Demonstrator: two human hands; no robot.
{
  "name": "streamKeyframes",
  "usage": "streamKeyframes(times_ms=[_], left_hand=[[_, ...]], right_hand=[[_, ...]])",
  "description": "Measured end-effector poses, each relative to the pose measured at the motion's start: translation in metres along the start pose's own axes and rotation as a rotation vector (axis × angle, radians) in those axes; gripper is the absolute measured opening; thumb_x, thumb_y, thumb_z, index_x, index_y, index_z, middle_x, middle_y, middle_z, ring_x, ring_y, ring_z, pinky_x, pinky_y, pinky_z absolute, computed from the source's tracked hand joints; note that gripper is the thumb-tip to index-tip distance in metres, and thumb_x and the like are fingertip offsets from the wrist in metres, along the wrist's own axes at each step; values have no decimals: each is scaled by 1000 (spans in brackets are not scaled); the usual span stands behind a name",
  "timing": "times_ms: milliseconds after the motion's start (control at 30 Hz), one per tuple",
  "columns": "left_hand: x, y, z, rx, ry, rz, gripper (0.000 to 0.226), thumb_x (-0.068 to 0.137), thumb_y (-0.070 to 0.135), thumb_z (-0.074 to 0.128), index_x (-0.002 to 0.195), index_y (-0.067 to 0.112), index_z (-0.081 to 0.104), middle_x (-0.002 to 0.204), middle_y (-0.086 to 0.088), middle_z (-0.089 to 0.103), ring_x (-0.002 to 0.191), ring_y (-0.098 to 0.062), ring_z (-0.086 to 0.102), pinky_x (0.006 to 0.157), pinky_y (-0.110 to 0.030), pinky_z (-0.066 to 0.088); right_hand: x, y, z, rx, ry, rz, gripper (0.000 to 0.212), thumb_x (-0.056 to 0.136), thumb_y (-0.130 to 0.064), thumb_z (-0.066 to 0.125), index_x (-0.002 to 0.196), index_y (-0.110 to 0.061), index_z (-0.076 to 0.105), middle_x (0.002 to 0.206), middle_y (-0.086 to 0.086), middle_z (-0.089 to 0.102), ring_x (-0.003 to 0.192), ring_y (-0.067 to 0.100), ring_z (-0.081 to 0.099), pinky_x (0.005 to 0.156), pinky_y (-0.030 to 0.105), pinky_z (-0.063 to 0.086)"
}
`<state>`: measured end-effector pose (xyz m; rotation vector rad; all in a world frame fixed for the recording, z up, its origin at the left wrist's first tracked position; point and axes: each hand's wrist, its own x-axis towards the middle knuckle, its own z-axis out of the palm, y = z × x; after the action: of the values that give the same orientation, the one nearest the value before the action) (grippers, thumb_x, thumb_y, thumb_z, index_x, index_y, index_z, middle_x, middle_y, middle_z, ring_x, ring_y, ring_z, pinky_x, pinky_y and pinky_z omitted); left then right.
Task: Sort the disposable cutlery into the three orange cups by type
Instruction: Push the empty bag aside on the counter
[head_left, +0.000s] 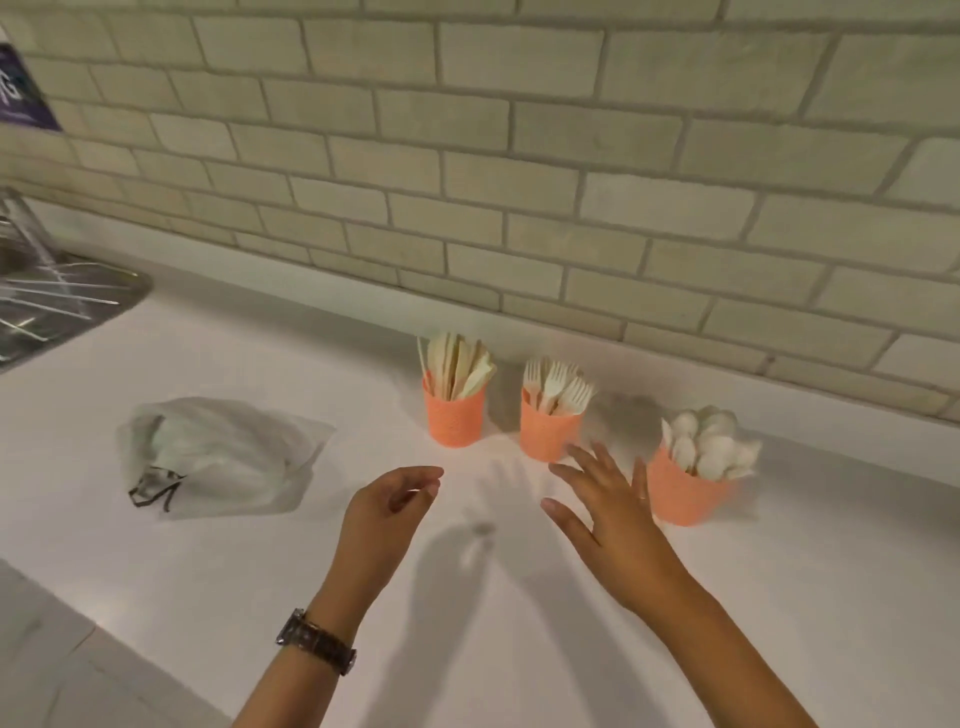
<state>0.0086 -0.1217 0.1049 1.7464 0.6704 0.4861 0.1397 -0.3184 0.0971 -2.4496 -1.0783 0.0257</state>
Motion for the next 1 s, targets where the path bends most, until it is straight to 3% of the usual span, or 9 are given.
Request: streamKeyframes(times_ms=[200,300,400,533,667,833,900,1000], left_hand=[[31,-38,-87,20,19,-73,23,86,13,64,82,36,67,92,13,71,86,-4,65,71,-5,46],[49,-55,-134,48,13,-93,21,85,17,64,83,37,68,86,11,71,80,-15,65,71,-14,47],[64,-69,-185,66,46,-78,21,85,16,64,84,36,69,82,13,72,72,-18,63,66,-12,47],[71,-82,-257,46,173,-92,22,85,13,62,83,34,71,82,19,71,66,-3,60,63,-7,45],[68,-95,-319,25,338,-144,21,87,13,59,87,31,70,80,12,73,71,-8,62,63,-10,46],[61,-118,-367,-8,501,-230,17,88,16,58,93,28,69,92,10,69,82,-13,63,67,-21,45],[57,-127,-377,-26,512,-246,18,88,15,58,90,31,68,91,9,70,84,-14,63,71,-26,45],[53,-141,-379,-16,478,-276,22,88,14,58,86,33,68,90,9,71,84,-19,62,71,-21,45]], right_hand=[[22,-71,83,172,-39,120,100,63,-89,-1,128,-34,51,143,-15,42,141,6,27,119,42,-6],[40,-121,123,253,-78,162,102,57,-95,8,127,-34,51,138,-24,33,137,7,34,119,42,-3],[69,-179,150,306,-148,110,100,57,-95,18,135,-37,40,147,-25,13,141,9,27,119,39,-5],[133,-258,161,278,-121,33,108,55,-95,14,144,-35,25,156,-17,-6,147,15,-7,117,43,-11],[214,-326,182,163,-227,-41,121,49,-93,42,148,-39,-1,156,-10,-24,143,21,-28,110,60,-17],[256,-350,263,-219,-620,-160,133,44,-90,56,146,-39,-13,157,-2,-24,142,34,-26,99,74,-18],[251,-337,290,-344,-662,-194,131,45,-89,56,146,-39,-12,157,-1,-24,140,37,-29,95,75,-21],[241,-313,302,-229,-648,-37,126,48,-84,60,144,-47,-10,154,-3,-32,138,39,-31,96,75,-18]])
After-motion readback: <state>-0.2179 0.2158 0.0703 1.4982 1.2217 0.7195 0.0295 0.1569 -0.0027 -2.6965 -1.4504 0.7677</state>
